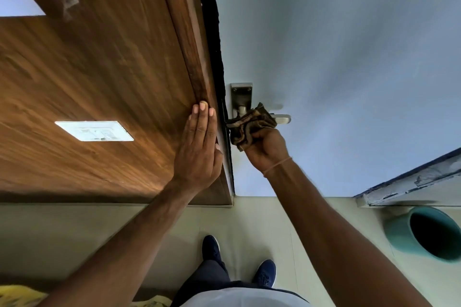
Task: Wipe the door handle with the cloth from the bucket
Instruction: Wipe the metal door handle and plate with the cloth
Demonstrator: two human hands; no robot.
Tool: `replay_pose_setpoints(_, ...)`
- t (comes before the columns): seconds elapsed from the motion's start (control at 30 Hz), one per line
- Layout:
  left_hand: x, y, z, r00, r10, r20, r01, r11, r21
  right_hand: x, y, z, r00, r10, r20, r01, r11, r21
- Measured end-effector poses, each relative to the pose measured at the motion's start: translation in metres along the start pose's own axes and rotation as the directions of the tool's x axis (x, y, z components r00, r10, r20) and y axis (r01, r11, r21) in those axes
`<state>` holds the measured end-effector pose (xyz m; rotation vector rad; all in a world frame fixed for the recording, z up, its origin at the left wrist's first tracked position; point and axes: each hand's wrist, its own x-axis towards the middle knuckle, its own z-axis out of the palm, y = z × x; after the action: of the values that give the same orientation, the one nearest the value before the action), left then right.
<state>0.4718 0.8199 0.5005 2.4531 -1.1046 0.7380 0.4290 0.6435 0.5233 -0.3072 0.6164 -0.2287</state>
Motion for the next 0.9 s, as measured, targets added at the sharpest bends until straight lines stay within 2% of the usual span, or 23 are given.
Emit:
replay_pose_setpoints(0.17, 0.000, 0.000, -0.001, 1.000, -0.007, 0.018, 0.007, 1.000, -0.004, -0.004, -0.008, -0.012, 0.999, 0.017, 0.027, -0.021, 0.987, 0.158)
replay_pose_setpoints(0.37, 0.000, -0.003, -0.003, 0.999, 0.018, 0.032, -0.018, 1.000, -0.004, 0.006, 0.019, 0.028, 0.986, 0.153, 0.073, -0.165, 0.967, 0.192)
replay_pose_setpoints(0.53, -0.001, -0.005, -0.008, 0.998, 0.026, 0.051, -0.026, 1.000, 0.008, 0.007, 0.007, 0.009, 0.981, 0.190, 0.033, -0.193, 0.954, 0.229)
replay_pose_setpoints(0.77, 0.000, -0.004, -0.009, 0.998, 0.016, 0.057, -0.017, 1.000, 0.013, 0.006, 0.022, 0.031, 0.981, 0.178, 0.077, -0.193, 0.936, 0.294)
replay_pose_setpoints(0.9, -0.001, -0.005, -0.010, 0.998, 0.013, 0.055, -0.015, 0.999, 0.028, -0.002, 0.011, 0.016, 0.997, 0.069, 0.046, -0.075, 0.986, 0.149)
